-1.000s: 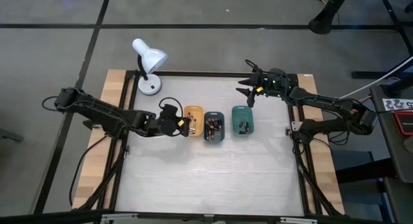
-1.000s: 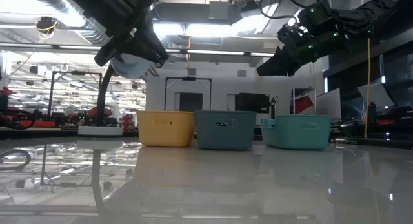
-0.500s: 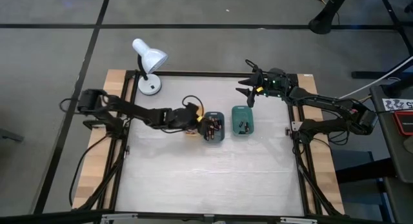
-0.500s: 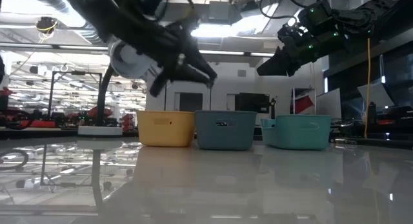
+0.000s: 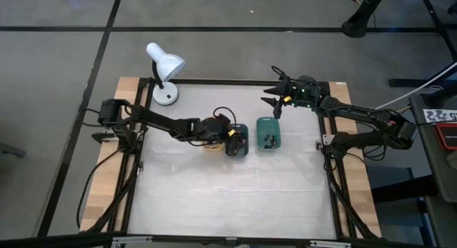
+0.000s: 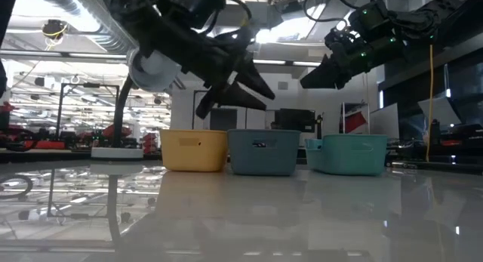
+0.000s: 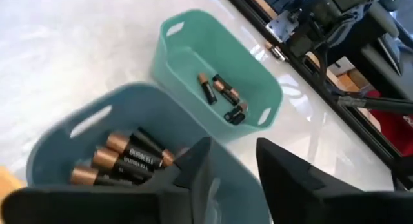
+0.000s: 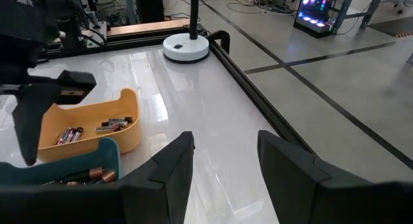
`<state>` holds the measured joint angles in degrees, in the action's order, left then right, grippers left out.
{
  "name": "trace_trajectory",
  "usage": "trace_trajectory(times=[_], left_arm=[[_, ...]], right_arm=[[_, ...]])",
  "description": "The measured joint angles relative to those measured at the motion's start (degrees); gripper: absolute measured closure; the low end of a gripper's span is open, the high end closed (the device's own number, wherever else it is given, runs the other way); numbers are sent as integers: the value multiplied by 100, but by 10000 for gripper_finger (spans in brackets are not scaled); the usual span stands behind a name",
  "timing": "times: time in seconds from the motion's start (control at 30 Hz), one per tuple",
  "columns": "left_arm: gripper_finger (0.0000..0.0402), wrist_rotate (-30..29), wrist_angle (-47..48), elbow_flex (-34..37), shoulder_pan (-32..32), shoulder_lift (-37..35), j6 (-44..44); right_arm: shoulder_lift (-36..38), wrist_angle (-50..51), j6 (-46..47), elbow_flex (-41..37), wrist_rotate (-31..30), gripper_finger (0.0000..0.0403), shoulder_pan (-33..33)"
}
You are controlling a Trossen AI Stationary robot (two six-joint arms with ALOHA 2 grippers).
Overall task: Sort batteries
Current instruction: Put the black battery into the green bin
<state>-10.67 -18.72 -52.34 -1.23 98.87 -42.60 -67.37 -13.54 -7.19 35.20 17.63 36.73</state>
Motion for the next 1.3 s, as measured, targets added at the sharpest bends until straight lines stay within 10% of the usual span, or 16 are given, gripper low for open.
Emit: trace_trajectory(times=[0.6,1.3], left_arm=[[278,-884,1795,-102,423,-1153,227],[304,-1600,7553,-100,2306,-1613,-4273]], right_arm=[[0,8,-18,0,0,230,0],[0,3,111,0,1,230,0]])
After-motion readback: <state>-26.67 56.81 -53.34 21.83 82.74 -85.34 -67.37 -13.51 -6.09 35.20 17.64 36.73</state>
